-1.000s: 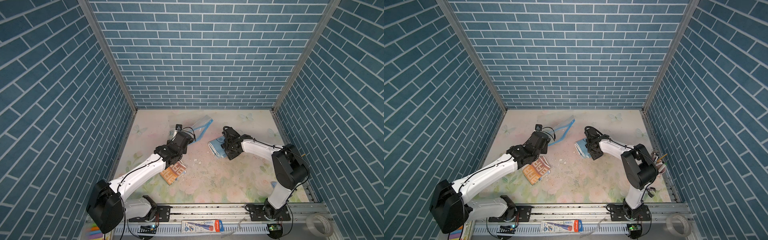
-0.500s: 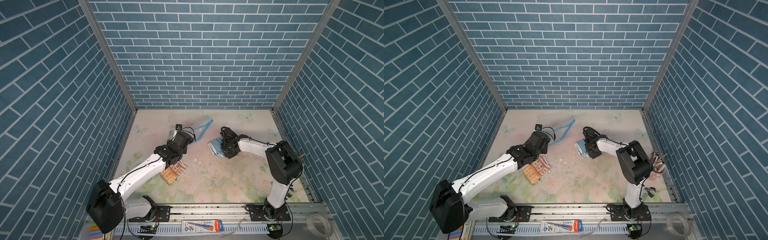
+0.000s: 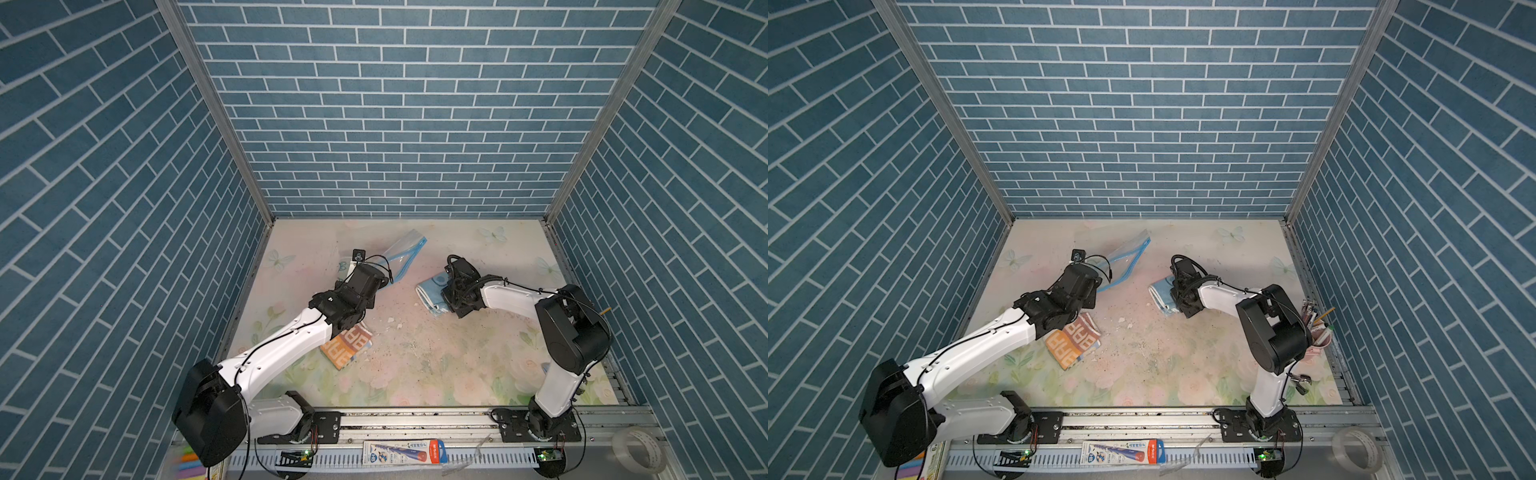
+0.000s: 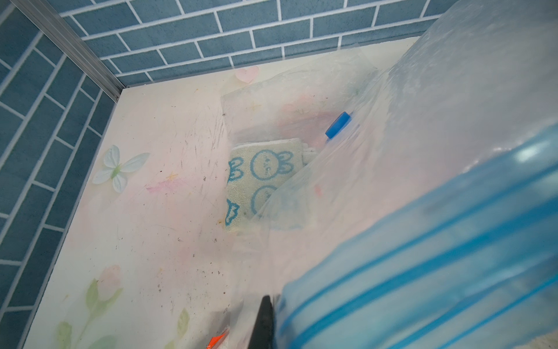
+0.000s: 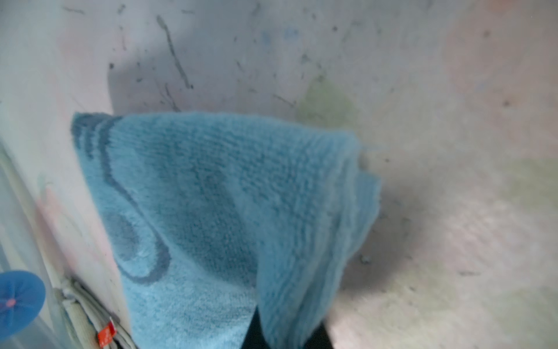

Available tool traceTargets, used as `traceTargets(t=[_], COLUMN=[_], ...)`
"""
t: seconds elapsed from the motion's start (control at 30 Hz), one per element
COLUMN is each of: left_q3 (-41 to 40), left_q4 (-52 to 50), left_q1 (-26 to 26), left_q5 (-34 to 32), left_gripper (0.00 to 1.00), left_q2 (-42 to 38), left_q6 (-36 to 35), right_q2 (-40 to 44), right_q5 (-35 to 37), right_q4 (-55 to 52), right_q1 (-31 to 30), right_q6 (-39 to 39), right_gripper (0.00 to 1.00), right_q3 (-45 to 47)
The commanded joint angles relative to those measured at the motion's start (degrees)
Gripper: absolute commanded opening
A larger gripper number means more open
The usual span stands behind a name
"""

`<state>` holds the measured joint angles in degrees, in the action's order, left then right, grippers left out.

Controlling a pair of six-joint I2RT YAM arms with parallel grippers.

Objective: Place the folded towel into the vacuum bag
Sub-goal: Pick up the towel from the center of the board.

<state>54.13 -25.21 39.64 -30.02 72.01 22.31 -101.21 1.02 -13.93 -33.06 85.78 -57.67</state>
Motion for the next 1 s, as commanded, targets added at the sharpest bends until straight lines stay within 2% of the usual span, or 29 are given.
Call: traceTargets(t=[0.0, 0.2, 0.37, 0.4, 0.6, 0.97], left_q3=[0.98, 1.37, 1.76, 1.96, 5.11, 11.88], left_q4=[-0.62, 0.66, 3.39, 3.75, 4.56, 7.23], left_q1=[1.7, 4.17, 6.18, 6.48, 7.48, 8.09], left_q5=[-2.84, -3.87, -1.54, -1.18, 0.14, 2.16], left_gripper=[0.0, 0.0, 0.0, 0.0, 0.0, 0.0], left_q2=[-0.41, 0.83, 2.15, 2.63, 7.33, 17.91], left_q6=[0.24, -0.75, -1.96, -2.06, -1.19, -0.26], right_q2=[6.4, 18.73, 27.16, 28.47, 34.64, 43.44], right_q5=[-0.92, -3.47, -5.68, -8.12, -14.36, -30.47], right_q4=[2.56, -0.23, -5.3, -6.58, -14.48, -23.04], right_q1=[1.99, 4.36, 7.18, 7.78, 10.08, 10.95], right_q6=[-9.41, -23.15, -29.36, -30.5, -36.45, -40.34], right_gripper=[0.0, 0.0, 0.0, 0.0, 0.0, 0.0], right_q3=[2.93, 3.81, 3.95, 3.75, 0.45, -5.53])
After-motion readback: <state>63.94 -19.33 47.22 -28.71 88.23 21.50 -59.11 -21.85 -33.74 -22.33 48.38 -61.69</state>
